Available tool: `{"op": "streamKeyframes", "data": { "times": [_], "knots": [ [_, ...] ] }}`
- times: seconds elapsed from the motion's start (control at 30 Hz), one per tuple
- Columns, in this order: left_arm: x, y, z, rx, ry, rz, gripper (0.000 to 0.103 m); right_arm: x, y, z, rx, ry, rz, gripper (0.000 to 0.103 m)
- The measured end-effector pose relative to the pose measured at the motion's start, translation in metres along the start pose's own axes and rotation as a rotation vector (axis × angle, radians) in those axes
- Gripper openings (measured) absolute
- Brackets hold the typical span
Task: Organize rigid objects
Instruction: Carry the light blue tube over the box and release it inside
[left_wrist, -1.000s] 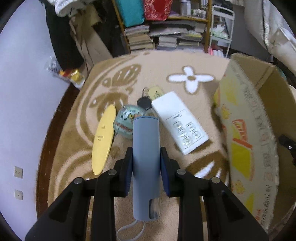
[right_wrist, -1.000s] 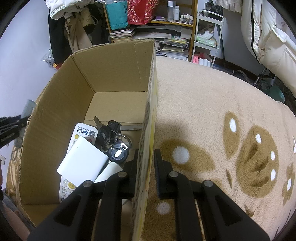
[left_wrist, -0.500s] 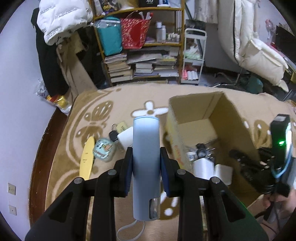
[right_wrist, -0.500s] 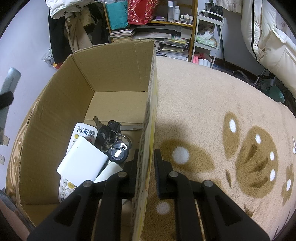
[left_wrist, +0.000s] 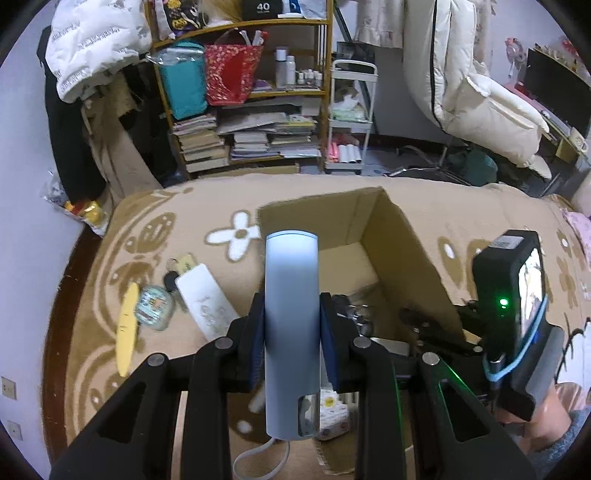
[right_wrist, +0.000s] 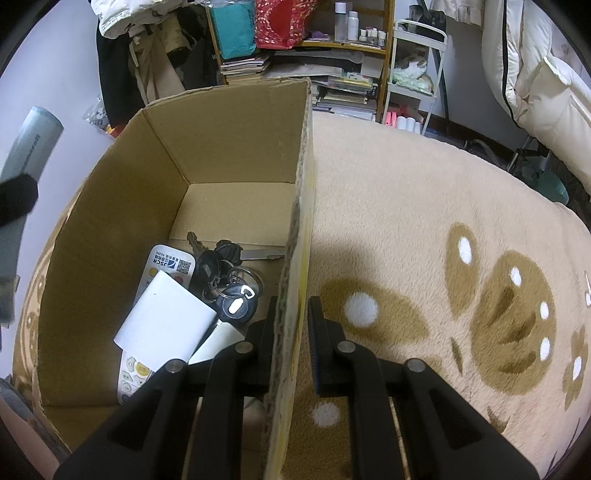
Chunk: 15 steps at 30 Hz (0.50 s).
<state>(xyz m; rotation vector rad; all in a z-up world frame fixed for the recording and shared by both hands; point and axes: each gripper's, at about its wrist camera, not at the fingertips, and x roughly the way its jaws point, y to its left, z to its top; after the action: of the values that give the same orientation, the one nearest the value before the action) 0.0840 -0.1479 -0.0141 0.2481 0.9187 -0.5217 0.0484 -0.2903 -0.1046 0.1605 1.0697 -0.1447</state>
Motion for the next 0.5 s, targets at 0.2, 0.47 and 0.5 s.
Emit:
{"op": "streamKeyframes", "data": {
  "times": [0.2,0.47,0.5],
  "knots": [
    [0.015,-0.011,-0.007,-0.028,0.055,-0.052,0.026,0.0,-0.001,0.001,-0.003,0.0,-0.002,0.013],
    [0.024,-0.02,-0.011,-0.015,0.074,-0.071,0.026,0.001,-0.001,0.002,-0.002,0.0,0.0,0.013],
    [0.023,-0.02,-0.011,-0.016,0.069,-0.072,0.024,0.001,-0.001,0.002,-0.001,0.001,-0.001,0.013]
  ]
}}
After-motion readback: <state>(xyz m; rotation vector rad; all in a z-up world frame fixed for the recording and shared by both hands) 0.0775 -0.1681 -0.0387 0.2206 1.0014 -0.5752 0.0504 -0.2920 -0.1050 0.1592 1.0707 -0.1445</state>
